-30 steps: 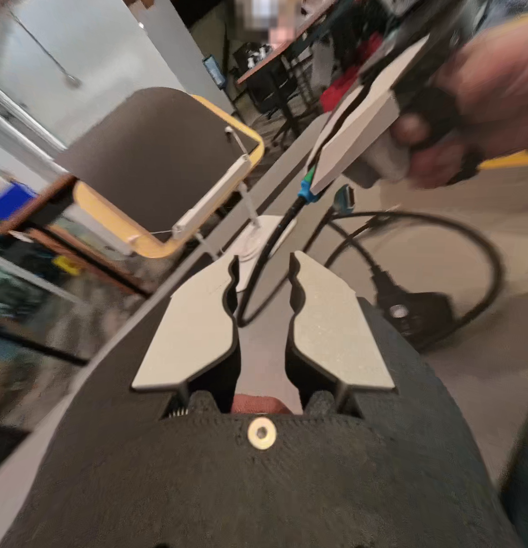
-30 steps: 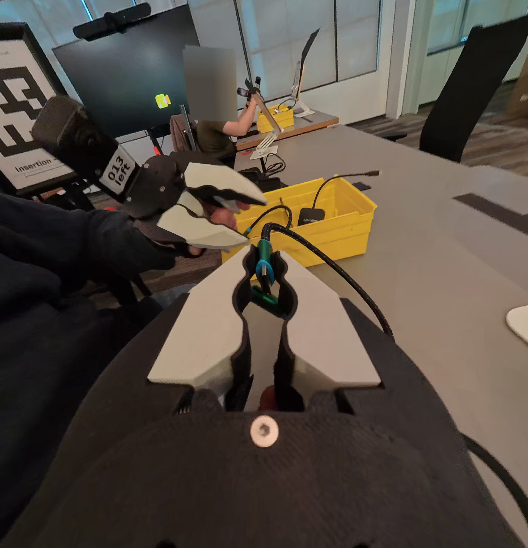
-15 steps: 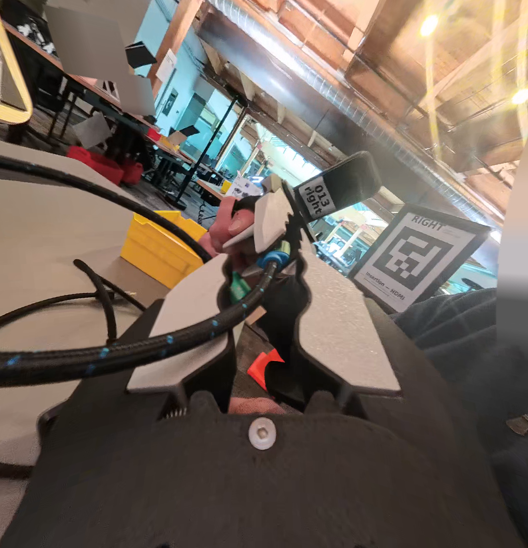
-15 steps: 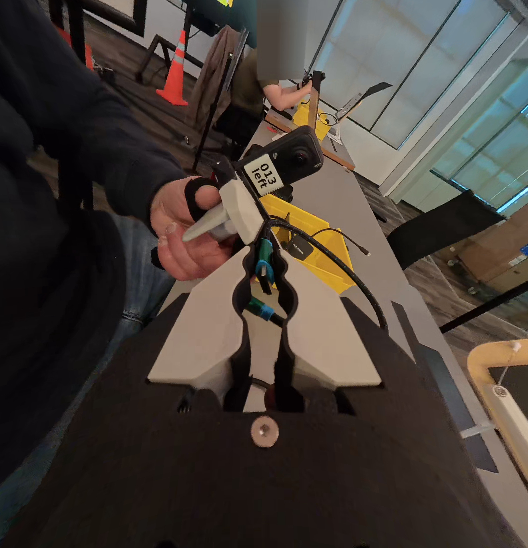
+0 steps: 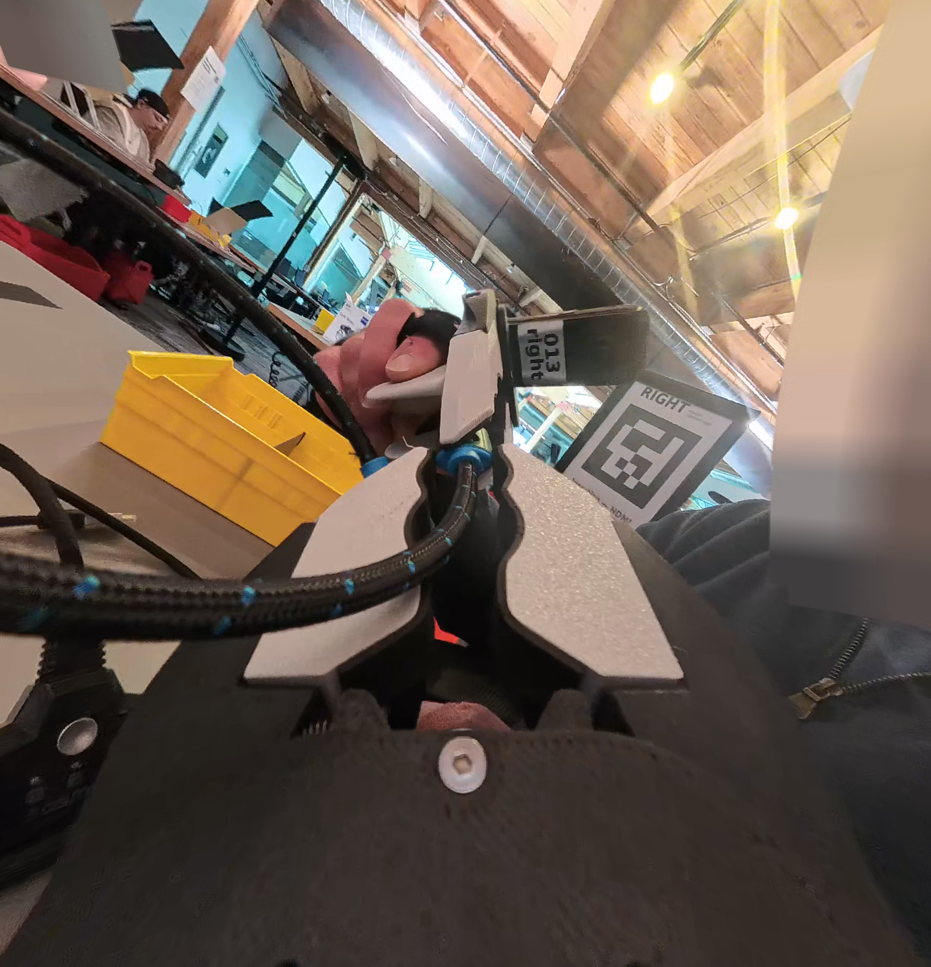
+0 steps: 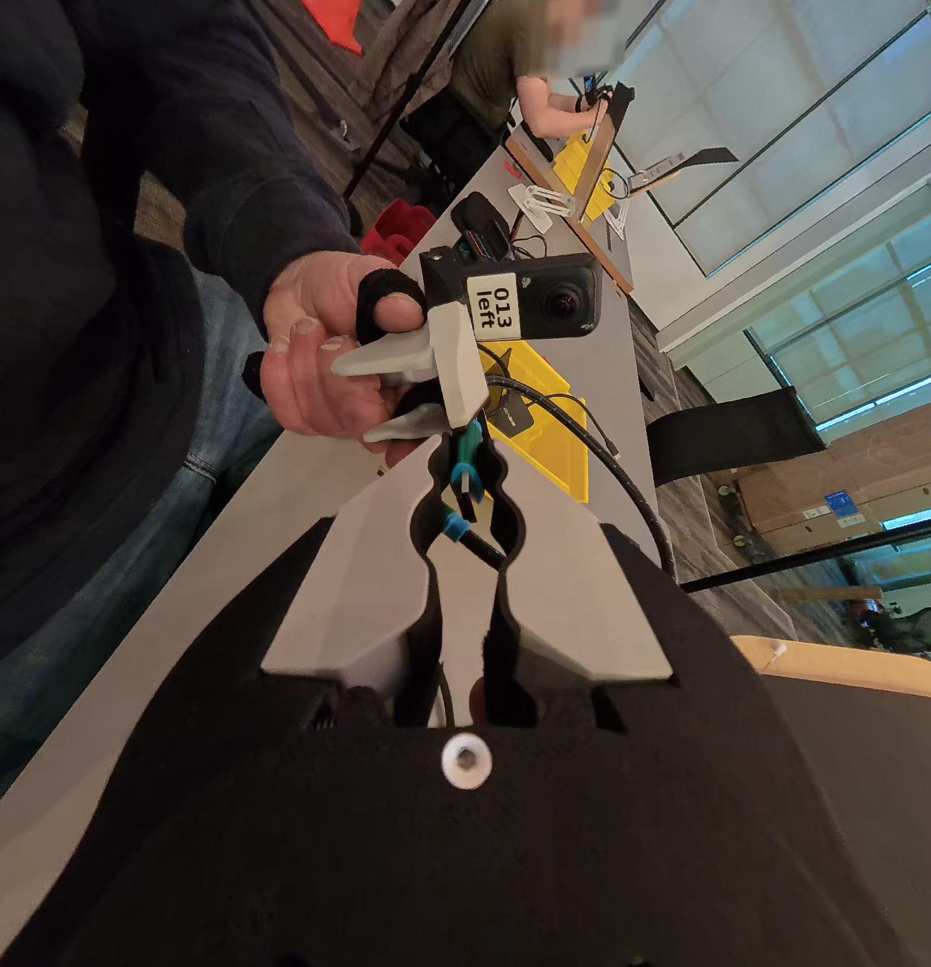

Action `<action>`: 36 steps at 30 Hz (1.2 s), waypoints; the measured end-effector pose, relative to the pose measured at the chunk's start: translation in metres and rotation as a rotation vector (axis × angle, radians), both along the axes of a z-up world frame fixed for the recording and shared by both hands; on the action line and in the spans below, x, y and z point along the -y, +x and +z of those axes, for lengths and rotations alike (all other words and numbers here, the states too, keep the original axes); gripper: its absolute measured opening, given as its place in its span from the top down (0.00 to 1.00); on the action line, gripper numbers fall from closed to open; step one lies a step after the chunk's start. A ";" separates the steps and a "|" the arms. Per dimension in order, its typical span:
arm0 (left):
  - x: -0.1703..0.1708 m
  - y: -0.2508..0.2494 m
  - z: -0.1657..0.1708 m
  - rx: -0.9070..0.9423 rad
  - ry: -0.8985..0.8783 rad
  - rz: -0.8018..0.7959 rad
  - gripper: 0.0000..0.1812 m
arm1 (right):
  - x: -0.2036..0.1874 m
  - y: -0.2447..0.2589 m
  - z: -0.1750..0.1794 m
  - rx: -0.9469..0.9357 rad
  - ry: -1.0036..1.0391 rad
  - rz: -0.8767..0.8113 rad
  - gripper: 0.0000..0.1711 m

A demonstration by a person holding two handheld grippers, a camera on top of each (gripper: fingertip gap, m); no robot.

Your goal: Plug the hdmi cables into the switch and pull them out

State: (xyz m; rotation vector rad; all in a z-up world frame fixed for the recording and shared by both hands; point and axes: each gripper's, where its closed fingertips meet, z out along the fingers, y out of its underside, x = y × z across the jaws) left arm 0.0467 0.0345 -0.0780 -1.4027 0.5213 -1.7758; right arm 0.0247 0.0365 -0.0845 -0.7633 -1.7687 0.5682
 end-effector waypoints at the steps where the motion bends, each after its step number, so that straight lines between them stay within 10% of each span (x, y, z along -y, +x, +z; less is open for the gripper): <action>1: 0.001 0.000 0.001 0.012 0.009 0.014 0.89 | 0.001 0.000 0.001 0.001 0.004 0.001 0.94; 22: -0.024 -0.026 -0.011 -0.423 0.610 0.433 0.89 | -0.018 0.028 0.001 -0.046 -0.259 -0.129 0.81; 36: -0.018 -0.053 -0.052 -0.653 0.716 0.513 0.89 | -0.042 0.050 -0.142 0.793 -0.074 -0.148 0.58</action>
